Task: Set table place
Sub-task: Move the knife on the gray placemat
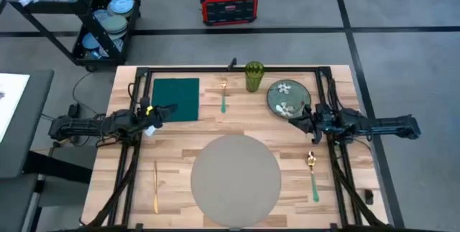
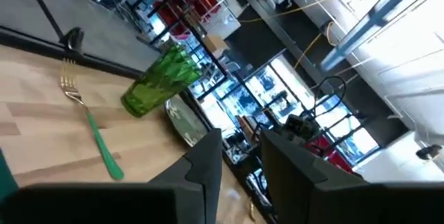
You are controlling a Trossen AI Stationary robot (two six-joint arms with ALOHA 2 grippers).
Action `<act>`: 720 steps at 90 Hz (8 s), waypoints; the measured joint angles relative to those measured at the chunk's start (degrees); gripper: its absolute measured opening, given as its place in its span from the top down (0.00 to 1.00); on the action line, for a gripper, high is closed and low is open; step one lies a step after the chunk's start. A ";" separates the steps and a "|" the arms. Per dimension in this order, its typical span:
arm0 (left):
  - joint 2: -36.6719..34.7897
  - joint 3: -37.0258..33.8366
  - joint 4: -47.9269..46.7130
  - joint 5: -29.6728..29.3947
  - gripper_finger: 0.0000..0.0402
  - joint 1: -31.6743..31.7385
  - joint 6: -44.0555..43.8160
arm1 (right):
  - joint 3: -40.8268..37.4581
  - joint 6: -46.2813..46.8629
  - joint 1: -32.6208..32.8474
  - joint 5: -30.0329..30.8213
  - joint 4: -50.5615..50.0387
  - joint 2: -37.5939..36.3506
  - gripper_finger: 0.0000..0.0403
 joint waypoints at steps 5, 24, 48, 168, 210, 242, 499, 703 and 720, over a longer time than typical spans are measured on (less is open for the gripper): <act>-0.02 0.00 -0.70 -0.02 0.80 -0.01 0.26 | 3.08 0.86 0.00 0.00 0.88 1.00 1.00; 0.03 0.00 -3.17 -1.95 0.80 -0.01 0.72 | 30.15 -15.65 -0.43 7.36 -29.62 16.63 1.00; -0.01 0.00 -3.68 -2.36 0.80 0.00 -3.67 | 57.03 -24.67 -11.87 19.75 -54.12 45.80 1.00; 50.99 44.80 -42.39 18.63 0.80 14.90 18.43 | 45.21 6.42 -0.05 6.85 -58.39 50.99 0.93; 31.76 37.47 -63.47 26.68 0.80 -1.80 -18.89 | 45.88 7.22 3.94 5.75 -59.74 52.61 0.93; 39.89 37.73 -60.01 22.44 0.80 -35.17 -18.42 | 45.83 7.58 6.45 7.63 -59.75 55.04 0.92; 70.88 32.79 -39.04 21.59 1.00 -25.32 -29.51 | 89.30 -16.61 1.68 -4.38 -60.11 89.86 1.00; 83.01 51.24 -64.43 26.07 1.00 -23.49 13.63 | 89.28 -36.19 2.60 -9.15 -70.93 93.25 0.79; 66.28 40.41 -49.86 16.58 1.00 -34.15 -6.97 | 89.51 -49.51 0.31 -8.27 -58.24 95.76 0.67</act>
